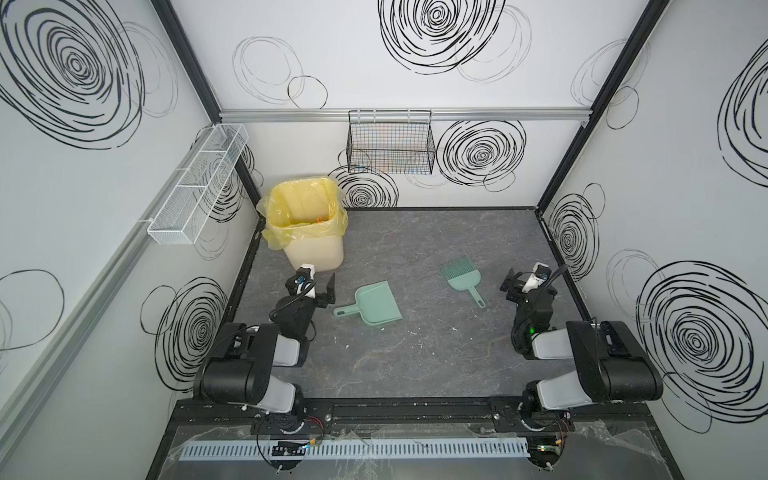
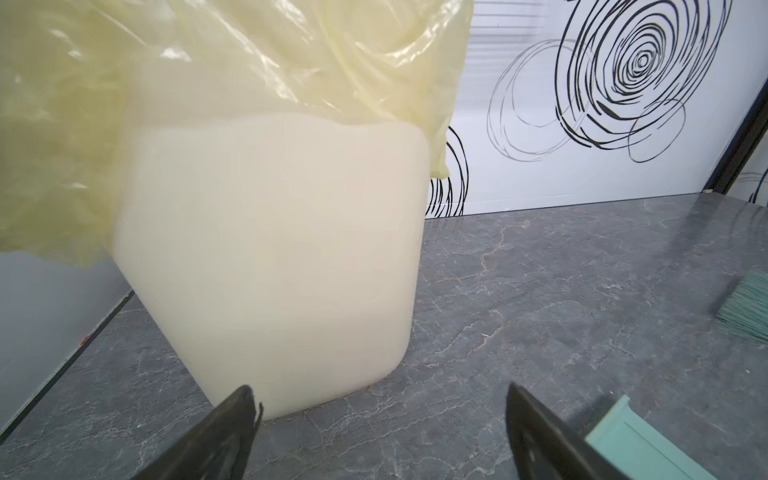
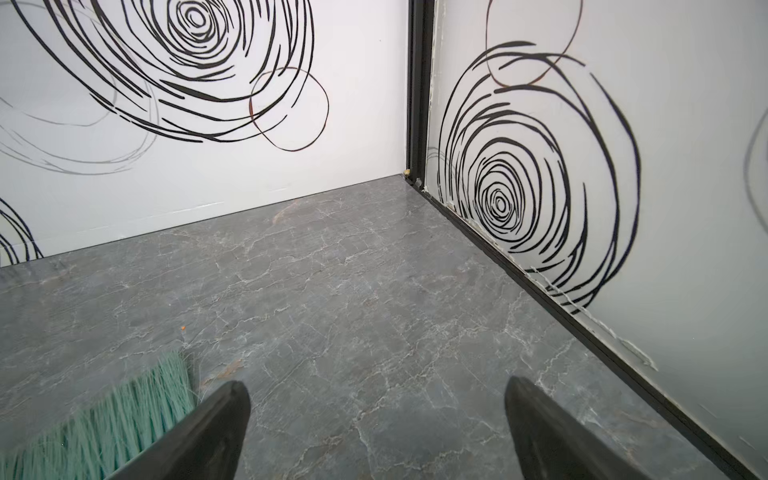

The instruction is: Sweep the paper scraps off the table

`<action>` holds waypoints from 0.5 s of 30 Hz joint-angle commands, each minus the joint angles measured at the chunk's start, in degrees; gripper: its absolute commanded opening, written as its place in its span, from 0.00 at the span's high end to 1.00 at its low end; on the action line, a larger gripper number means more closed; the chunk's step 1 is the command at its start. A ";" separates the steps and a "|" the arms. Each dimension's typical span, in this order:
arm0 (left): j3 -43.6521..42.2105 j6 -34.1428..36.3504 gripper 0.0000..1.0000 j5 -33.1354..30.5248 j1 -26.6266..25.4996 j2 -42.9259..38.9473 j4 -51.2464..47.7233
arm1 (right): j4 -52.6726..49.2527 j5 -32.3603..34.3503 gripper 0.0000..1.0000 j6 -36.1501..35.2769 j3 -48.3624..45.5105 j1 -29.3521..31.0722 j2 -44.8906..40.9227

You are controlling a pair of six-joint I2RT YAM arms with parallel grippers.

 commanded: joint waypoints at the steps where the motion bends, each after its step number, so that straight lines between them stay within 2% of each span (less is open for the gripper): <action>1: 0.65 -1.30 0.04 1.24 0.27 0.38 3.54 | 0.17 -0.10 0.00 -0.92 0.33 0.23 -0.03; 15: 0.74 -1.06 0.04 0.78 0.03 0.38 3.19 | -0.06 -0.10 0.00 -0.94 0.49 0.27 -0.03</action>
